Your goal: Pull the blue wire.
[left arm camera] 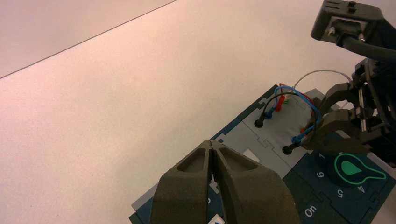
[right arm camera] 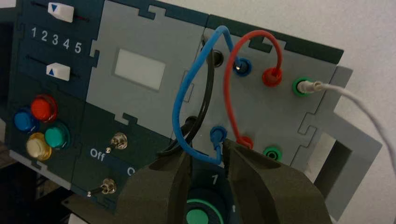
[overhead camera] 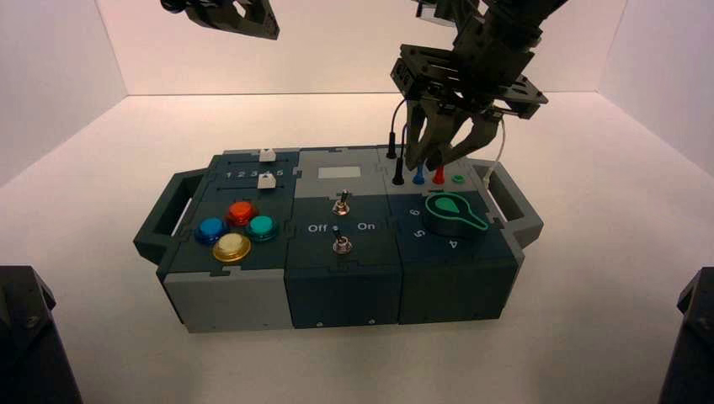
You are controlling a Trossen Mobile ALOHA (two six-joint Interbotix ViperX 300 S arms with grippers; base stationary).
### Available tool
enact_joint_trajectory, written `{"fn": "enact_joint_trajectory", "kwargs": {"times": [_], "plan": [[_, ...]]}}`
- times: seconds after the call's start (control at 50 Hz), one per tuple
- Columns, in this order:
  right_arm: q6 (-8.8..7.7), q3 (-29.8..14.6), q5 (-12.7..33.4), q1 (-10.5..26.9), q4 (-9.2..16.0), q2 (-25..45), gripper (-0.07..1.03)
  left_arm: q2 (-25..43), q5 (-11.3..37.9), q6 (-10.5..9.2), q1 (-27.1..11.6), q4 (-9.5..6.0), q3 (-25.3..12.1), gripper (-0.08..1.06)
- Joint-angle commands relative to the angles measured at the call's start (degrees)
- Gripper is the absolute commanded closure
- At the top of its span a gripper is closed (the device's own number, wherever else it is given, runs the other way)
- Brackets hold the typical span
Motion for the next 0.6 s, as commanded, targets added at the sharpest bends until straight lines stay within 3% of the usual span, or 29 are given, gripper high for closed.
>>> {"fn": "enact_joint_trajectory", "kwargs": {"times": [0.02,0.26,0.6], "plan": [[0.09,-2.0,-0.5,-0.4,-0.6,-0.1,0.6,-0.9,-0.3,0.0,-0.2,-0.09,-1.8,1.0],[0.09,-2.7,-0.5,-0.4,-0.7,1.1,0.61,-1.0,-0.3,0.0,-0.2,-0.09,-1.7,1.0],[0.09,-2.4,-0.3,-0.4,-0.9,1.9,0.72,-1.1,-0.3,0.0,-0.2,-0.09,-1.8,1.0]]}}
